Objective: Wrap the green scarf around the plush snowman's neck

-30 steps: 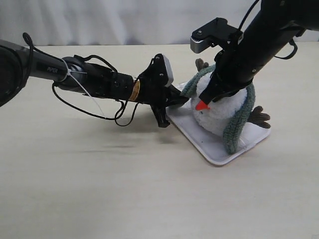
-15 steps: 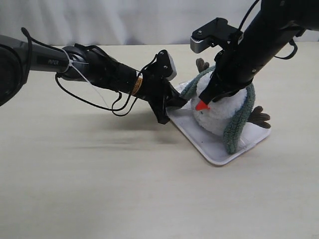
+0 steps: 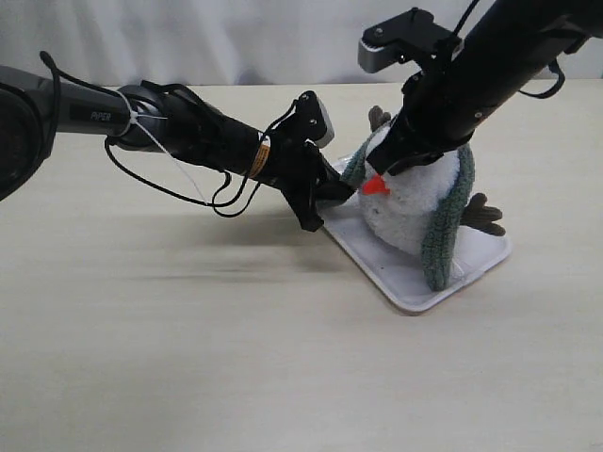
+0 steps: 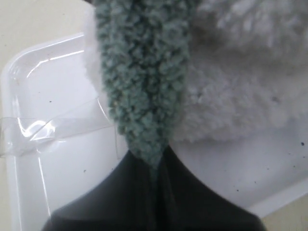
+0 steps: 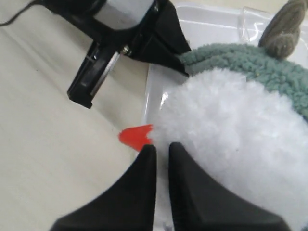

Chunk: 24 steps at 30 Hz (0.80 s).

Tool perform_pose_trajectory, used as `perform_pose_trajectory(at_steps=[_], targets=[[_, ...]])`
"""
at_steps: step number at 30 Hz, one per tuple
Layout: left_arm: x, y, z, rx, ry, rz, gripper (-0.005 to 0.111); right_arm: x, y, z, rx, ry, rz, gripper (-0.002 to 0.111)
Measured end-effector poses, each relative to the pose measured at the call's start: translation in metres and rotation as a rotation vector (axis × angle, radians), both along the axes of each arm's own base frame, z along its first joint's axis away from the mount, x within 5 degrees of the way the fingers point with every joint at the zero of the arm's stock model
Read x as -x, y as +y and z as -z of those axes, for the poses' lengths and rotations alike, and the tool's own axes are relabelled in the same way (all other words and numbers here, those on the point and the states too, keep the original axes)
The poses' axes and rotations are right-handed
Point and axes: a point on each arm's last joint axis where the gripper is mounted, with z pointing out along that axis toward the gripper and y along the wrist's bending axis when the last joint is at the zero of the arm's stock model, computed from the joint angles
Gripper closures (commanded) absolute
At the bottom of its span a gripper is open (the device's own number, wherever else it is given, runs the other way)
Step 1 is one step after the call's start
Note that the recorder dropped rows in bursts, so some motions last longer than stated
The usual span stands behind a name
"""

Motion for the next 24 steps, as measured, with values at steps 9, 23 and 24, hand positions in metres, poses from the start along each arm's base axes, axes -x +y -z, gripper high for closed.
perform_pose_trajectory(at_steps=[9, 23, 24], targets=[[0.0, 0.0, 0.0, -0.001, -0.001, 0.001, 0.107, 0.011, -0.005, -0.035, -0.041, -0.097, 0.037, 0.079], [0.0, 0.0, 0.0, 0.001, 0.001, 0.004, 0.107, -0.023, -0.02, 0.001, 0.12, -0.164, 0.305, 0.103], [0.0, 0.0, 0.0, 0.001, 0.001, 0.004, 0.107, -0.025, -0.02, 0.005, 0.135, -0.158, 0.3, 0.103]])
